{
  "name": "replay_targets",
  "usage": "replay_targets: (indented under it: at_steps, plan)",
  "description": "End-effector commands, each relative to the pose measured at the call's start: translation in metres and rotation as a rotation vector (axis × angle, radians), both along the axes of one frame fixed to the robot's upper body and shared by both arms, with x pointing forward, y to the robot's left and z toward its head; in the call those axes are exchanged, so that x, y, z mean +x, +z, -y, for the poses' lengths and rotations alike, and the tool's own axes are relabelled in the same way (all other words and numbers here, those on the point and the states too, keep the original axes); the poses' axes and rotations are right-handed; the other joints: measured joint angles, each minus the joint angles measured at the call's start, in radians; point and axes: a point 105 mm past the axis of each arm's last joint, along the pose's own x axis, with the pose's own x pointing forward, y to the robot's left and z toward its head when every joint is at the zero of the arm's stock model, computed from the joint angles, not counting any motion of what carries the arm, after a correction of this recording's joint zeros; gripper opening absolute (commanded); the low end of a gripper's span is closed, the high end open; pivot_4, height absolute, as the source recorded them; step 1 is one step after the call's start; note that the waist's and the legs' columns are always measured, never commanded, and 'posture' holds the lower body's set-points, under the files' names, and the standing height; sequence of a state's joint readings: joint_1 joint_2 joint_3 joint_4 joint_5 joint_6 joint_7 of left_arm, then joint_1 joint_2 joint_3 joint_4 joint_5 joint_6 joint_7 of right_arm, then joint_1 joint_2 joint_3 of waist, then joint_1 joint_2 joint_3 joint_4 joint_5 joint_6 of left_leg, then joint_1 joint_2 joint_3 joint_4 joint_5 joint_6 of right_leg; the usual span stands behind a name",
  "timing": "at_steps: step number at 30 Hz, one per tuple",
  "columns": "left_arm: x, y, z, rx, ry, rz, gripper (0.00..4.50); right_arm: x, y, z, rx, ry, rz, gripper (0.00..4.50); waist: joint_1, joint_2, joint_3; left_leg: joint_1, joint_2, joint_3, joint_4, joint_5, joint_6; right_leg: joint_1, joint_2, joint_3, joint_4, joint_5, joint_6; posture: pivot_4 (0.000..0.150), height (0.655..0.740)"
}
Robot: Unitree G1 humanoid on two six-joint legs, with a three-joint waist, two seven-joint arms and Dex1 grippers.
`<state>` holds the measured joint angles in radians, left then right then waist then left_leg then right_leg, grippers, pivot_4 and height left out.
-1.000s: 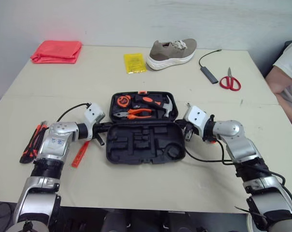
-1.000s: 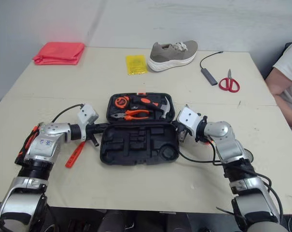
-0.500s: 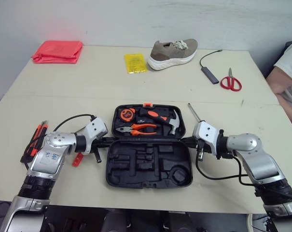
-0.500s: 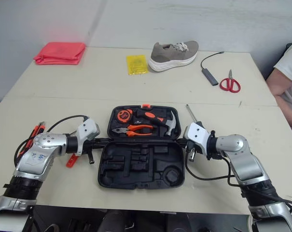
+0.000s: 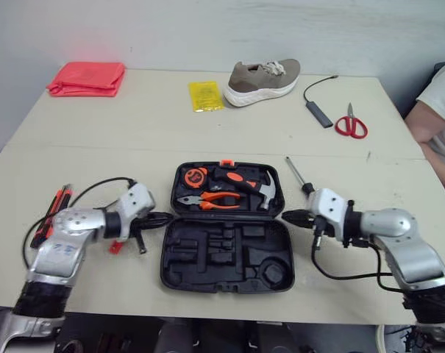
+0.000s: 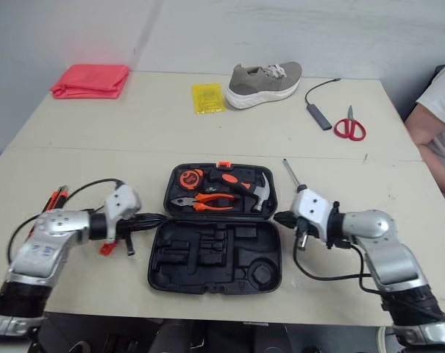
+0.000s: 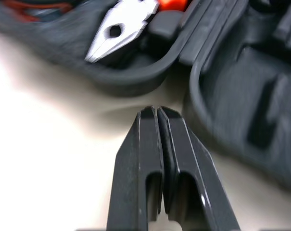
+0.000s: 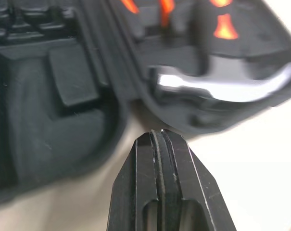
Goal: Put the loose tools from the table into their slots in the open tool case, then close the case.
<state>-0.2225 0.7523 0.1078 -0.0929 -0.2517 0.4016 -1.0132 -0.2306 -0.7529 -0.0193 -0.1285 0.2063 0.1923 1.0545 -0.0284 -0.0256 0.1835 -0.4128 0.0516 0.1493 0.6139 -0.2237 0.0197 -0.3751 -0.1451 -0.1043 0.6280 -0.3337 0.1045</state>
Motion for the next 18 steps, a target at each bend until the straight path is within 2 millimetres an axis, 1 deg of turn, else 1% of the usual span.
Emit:
replay_targets:
  at_steps: [1,2,3,4,5,6,7,8,9,10,11,12,13,14,16,18]
  plan:
    - [-0.021,0.052,-0.048,-0.125,0.126,0.124,0.06,-0.017,0.034,0.035,0.094,-0.030,0.148,0.00,0.001,0.000,0.000,0.000,0.000,0.000,-0.001,-0.001,0.001,0.001,0.000,0.000,-0.001,0.000,0.000,0.150,0.7400]
    - [-0.027,0.058,-0.060,-0.158,0.172,0.126,0.06,-0.022,0.036,0.043,0.121,-0.052,0.160,0.00,0.001,0.000,0.000,0.001,0.000,0.000,-0.001,-0.003,0.003,0.001,0.000,0.000,-0.001,0.000,0.000,0.150,0.7400]
    - [-0.035,0.061,-0.072,-0.152,0.204,0.150,0.06,-0.027,0.034,0.052,0.118,-0.068,0.171,0.00,0.001,0.000,0.000,0.001,0.000,0.000,-0.001,-0.003,0.003,0.001,0.000,-0.001,-0.001,0.000,0.000,0.150,0.7400]
    - [-0.044,0.063,-0.089,-0.174,0.269,0.139,0.06,-0.036,0.029,0.062,0.121,-0.087,0.138,0.00,0.001,0.000,0.000,0.002,0.000,0.000,-0.001,-0.003,0.003,0.003,0.000,-0.001,-0.001,0.000,0.000,0.150,0.7400]
    - [-0.053,0.067,-0.109,-0.197,0.365,0.158,0.57,-0.039,0.029,0.073,0.124,-0.137,0.156,0.65,0.001,0.000,0.000,0.003,0.000,0.000,-0.001,-0.004,0.004,0.004,-0.001,0.000,-0.002,0.000,0.000,0.150,0.7400]
    - [-0.064,0.069,-0.133,-0.198,0.476,0.189,0.86,-0.042,0.028,0.088,0.136,-0.209,0.157,0.97,0.000,0.000,0.000,0.004,0.000,0.000,-0.001,-0.005,0.003,0.005,-0.001,0.000,-0.002,0.000,0.000,0.150,0.7400]
    - [-0.078,0.068,-0.156,-0.188,0.574,0.208,1.28,-0.045,0.026,0.106,0.132,-0.284,0.167,1.43,-0.001,0.000,0.000,0.006,0.000,0.000,-0.001,-0.009,0.000,0.007,-0.001,0.000,-0.003,0.000,0.000,0.150,0.7400]
    - [-0.088,0.067,-0.170,-0.172,0.629,0.221,1.78,-0.048,0.024,0.117,0.126,-0.329,0.177,1.95,-0.003,0.000,0.000,0.006,0.000,0.000,-0.001,-0.009,0.000,0.007,-0.001,0.000,-0.004,0.000,0.000,0.150,0.7400]
    - [-0.101,0.062,-0.185,-0.142,0.686,0.204,2.20,-0.052,0.019,0.130,0.104,-0.375,0.170,2.46,-0.003,0.000,0.000,0.006,0.000,0.000,-0.001,-0.009,0.000,0.007,-0.001,0.000,-0.004,0.000,0.000,0.150,0.7400]
    - [-0.116,0.059,-0.208,-0.124,0.780,0.193,2.72,-0.055,0.015,0.150,0.040,-0.431,0.189,2.98,-0.003,0.000,0.000,0.007,0.000,0.000,-0.001,-0.010,-0.001,0.006,-0.001,0.000,-0.005,0.000,0.000,0.150,0.7400]
    - [-0.130,0.058,-0.227,-0.111,0.864,0.200,3.13,-0.058,0.013,0.169,0.021,-0.496,0.189,3.46,-0.003,0.000,0.000,0.007,0.001,-0.001,-0.001,-0.011,-0.002,0.002,-0.001,0.000,-0.006,-0.001,-0.001,0.150,0.7400]
    - [-0.139,0.057,-0.238,-0.103,0.918,0.207,3.66,-0.061,0.012,0.182,0.012,-0.538,0.192,4.03,-0.003,0.000,0.000,0.007,0.001,-0.001,-0.001,-0.012,-0.002,0.001,-0.001,0.000,-0.008,-0.001,-0.002,0.150,0.7400]
    - [-0.148,0.057,-0.250,-0.099,0.974,0.222,4.13,-0.063,0.012,0.193,0.005,-0.572,0.198,4.49,-0.004,0.000,0.000,0.007,0.001,-0.001,-0.002,-0.013,-0.002,0.000,-0.001,0.000,-0.009,-0.002,-0.004,0.150,0.7400]
    - [-0.157,0.056,-0.259,-0.086,1.015,0.224,4.47,-0.066,0.010,0.201,0.008,-0.595,0.185,4.50,-0.003,0.000,0.000,0.007,0.001,-0.001,-0.002,-0.014,-0.002,0.000,-0.001,0.001,-0.011,-0.005,-0.009,0.150,0.7400]
    - [-0.174,0.052,-0.274,-0.045,1.080,0.213,4.47,-0.075,0.002,0.215,-0.020,-0.615,0.147,4.50,-0.003,0.000,0.000,0.006,0.001,-0.001,-0.003,-0.015,-0.003,0.000,-0.002,0.003,-0.013,-0.006,-0.012,0.150,0.7400]
    - [-0.183,0.054,-0.286,0.003,1.131,0.226,4.47,-0.082,-0.007,0.224,-0.023,-0.640,0.105,4.50,-0.002,-0.001,0.000,0.006,0.001,-0.002,-0.006,-0.015,-0.003,0.000,-0.003,0.007,-0.016,-0.008,-0.017,0.150,0.7400]
